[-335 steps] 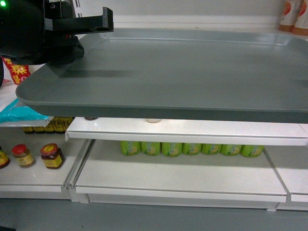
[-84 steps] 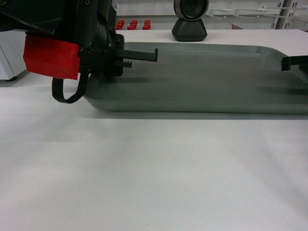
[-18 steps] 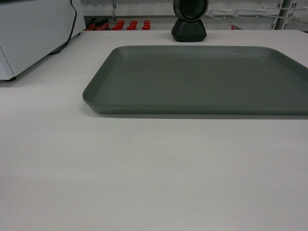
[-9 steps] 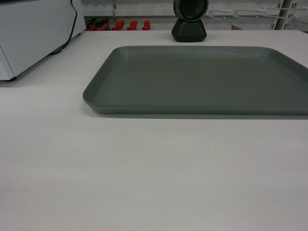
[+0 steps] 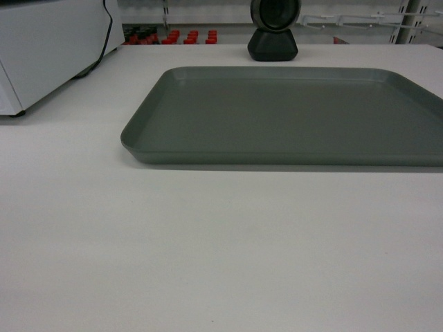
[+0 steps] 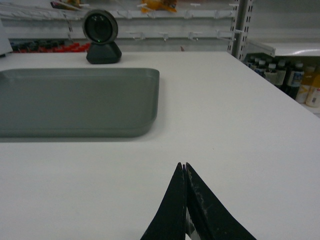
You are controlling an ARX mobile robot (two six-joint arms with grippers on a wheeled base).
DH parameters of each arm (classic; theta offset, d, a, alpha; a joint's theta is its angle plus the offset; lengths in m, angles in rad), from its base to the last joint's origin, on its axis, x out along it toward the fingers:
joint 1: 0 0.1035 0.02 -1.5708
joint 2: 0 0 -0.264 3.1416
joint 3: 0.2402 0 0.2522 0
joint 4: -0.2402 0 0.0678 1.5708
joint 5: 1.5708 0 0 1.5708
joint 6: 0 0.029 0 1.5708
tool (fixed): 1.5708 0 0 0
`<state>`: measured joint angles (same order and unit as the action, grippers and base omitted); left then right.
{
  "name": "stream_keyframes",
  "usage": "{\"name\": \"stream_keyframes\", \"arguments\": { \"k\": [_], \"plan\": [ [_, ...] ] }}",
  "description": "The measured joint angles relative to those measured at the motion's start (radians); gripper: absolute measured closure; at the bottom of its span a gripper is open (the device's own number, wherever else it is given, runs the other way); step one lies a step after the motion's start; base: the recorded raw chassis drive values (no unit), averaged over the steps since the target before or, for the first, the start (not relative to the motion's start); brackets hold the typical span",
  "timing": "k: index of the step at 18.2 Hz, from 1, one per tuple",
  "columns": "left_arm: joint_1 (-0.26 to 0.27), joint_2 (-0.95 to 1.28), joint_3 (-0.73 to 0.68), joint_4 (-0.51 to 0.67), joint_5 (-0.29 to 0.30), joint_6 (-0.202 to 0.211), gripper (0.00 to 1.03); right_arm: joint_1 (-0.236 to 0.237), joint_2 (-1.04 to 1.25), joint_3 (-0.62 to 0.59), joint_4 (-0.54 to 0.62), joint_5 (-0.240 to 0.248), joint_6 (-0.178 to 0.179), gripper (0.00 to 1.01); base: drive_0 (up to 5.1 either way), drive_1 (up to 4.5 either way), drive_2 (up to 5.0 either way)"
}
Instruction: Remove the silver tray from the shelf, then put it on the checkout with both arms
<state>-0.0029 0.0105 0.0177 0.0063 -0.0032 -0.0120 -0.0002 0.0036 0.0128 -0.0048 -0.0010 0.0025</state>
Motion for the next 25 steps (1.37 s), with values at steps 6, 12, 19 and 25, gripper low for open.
{"name": "stream_keyframes", "arguments": {
  "k": [6, 12, 19, 25],
  "plan": [
    [0.002, 0.000, -0.008, -0.010, 0.003, 0.001, 0.73, 0.000, 0.000, 0.000, 0.001, 0.001, 0.000, 0.69, 0.0, 0.00, 0.0],
    [0.002, 0.000, -0.008, -0.010, 0.003, 0.001, 0.06, 0.000, 0.000, 0.000, 0.002, 0.001, 0.000, 0.02, 0.0, 0.00, 0.0],
    [0.002, 0.000, -0.008, -0.010, 0.003, 0.002, 0.05, 0.000, 0.000, 0.000, 0.001, 0.001, 0.000, 0.03, 0.0, 0.00, 0.0],
    [0.002, 0.000, -0.008, -0.009, 0.003, 0.002, 0.05, 0.000, 0.001, 0.000, 0.001, 0.001, 0.000, 0.03, 0.0, -2.84, 2.8]
  ]
}}
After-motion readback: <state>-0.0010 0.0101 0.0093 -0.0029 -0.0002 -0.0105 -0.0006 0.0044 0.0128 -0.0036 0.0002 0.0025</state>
